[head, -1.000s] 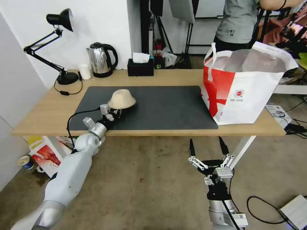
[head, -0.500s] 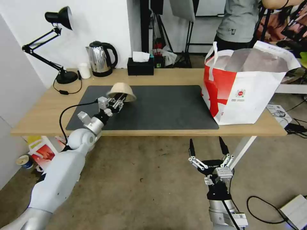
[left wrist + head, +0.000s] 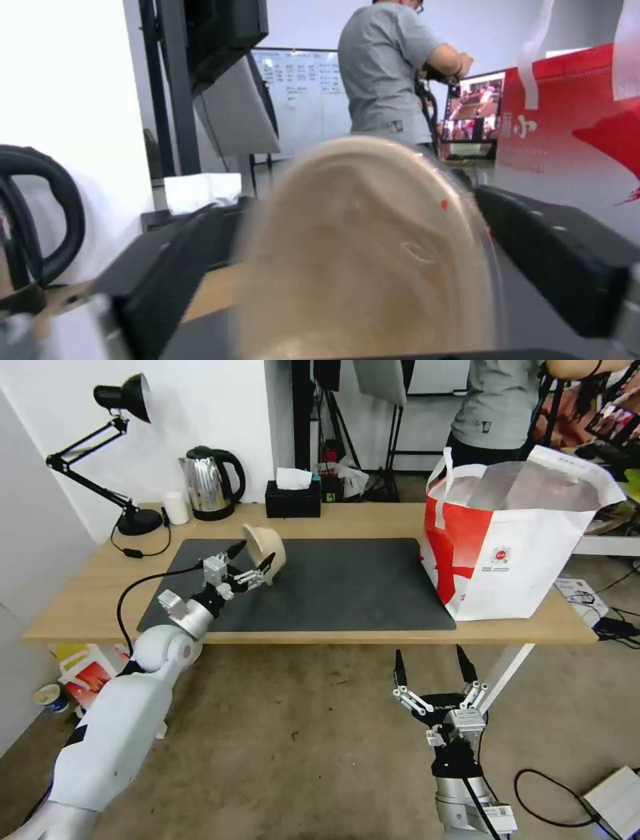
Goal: Pick up the trash from the table and place it into the takeout bag.
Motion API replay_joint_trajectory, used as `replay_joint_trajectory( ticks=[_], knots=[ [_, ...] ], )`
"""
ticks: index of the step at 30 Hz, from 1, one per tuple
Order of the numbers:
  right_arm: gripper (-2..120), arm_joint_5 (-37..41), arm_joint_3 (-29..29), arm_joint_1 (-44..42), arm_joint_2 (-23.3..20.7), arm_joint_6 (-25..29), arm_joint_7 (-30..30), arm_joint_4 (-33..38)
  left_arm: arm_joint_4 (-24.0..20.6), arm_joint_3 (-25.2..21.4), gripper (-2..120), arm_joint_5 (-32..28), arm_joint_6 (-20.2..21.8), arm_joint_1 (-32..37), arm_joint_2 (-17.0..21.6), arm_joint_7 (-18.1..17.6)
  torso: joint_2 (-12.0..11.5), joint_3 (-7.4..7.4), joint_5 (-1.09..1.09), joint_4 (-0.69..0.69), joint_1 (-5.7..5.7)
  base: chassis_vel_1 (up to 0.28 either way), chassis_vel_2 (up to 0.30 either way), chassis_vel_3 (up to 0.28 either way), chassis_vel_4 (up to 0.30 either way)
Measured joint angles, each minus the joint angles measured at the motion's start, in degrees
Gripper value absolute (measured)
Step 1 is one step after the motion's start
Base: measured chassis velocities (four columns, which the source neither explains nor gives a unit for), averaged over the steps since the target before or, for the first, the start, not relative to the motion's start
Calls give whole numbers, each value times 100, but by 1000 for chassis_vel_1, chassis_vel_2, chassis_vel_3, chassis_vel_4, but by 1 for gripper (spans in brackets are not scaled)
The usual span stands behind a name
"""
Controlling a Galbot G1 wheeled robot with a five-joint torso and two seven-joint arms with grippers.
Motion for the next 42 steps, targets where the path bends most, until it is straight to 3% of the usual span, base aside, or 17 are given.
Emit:
replay_joint_trajectory(
  ticks=[29,42],
  knots=[
    [100,0,0,0,0,0,0,0,232,301,100,113,-22,-78,-126,23,0,0,0,0,0,0,0,0,0],
    [100,0,0,0,0,0,0,0,295,330,100,-120,132,-22,-2,18,-1,0,0,0,0,0,0,0,0]
  ],
)
